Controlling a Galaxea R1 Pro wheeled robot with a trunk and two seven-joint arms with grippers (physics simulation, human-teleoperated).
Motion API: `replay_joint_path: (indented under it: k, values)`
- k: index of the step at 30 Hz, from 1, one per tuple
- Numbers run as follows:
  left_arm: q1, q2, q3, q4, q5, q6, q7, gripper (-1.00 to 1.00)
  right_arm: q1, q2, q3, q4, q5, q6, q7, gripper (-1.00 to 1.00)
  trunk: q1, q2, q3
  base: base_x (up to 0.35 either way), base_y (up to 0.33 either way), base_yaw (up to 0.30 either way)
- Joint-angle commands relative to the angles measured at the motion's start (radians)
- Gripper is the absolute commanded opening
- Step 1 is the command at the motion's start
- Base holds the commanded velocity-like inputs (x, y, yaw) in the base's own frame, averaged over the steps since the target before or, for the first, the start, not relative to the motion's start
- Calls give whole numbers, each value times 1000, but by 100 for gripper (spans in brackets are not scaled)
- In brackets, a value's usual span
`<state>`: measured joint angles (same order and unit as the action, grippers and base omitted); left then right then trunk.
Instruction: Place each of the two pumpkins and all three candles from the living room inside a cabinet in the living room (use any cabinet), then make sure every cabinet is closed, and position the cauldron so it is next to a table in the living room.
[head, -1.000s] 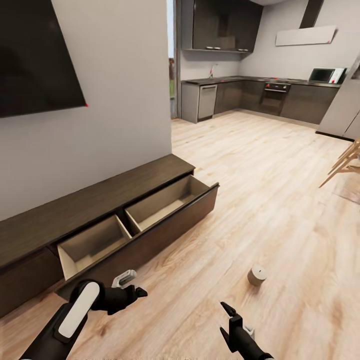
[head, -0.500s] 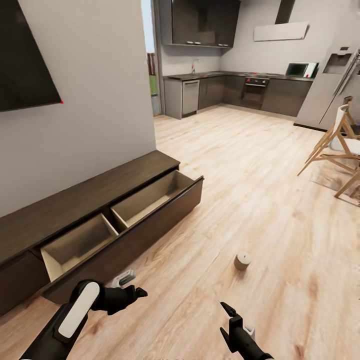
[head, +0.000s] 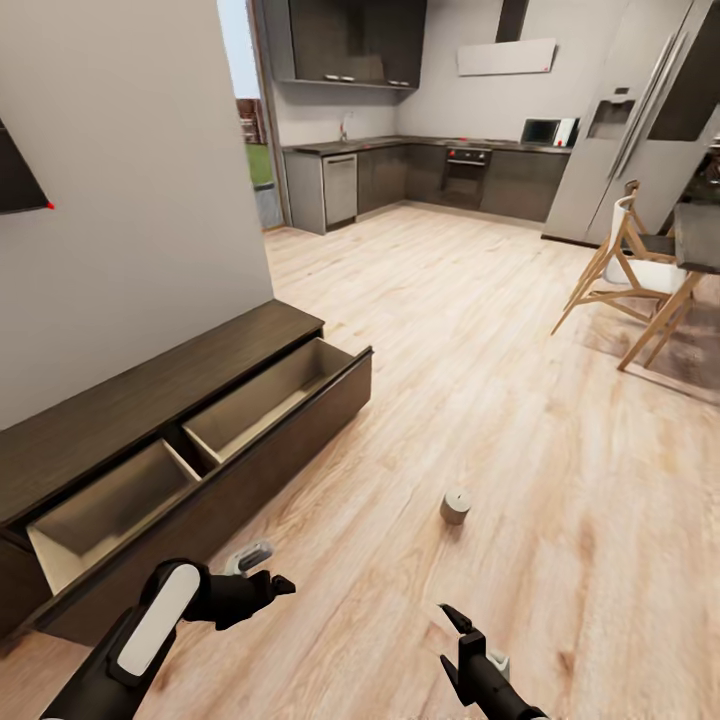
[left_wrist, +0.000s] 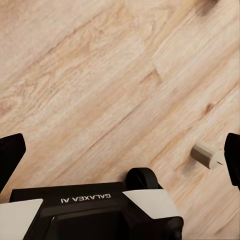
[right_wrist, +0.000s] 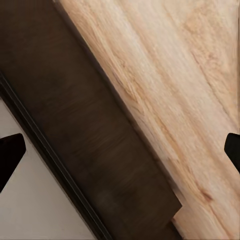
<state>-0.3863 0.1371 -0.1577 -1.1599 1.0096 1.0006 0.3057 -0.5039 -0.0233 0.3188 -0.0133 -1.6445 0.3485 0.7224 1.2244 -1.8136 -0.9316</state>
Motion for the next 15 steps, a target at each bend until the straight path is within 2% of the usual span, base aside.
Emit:
replay_joint_path:
  k: [1,9,15]
  values:
    - [0,1,-2,-1,11,1,10,100,-1,0,6,1,-11,7,2,100,0,0,-1,0,0,-264]
    - [0,1,-21,-1,11,0,10,100,0,0,7,0,-9,3,6,100,0,0,-4,0,0,-273]
    - [0,1,-23,-1,10,0,10,100,1,0,7,-1,-8,-4,54,100,0,0,-4,0,0,-287]
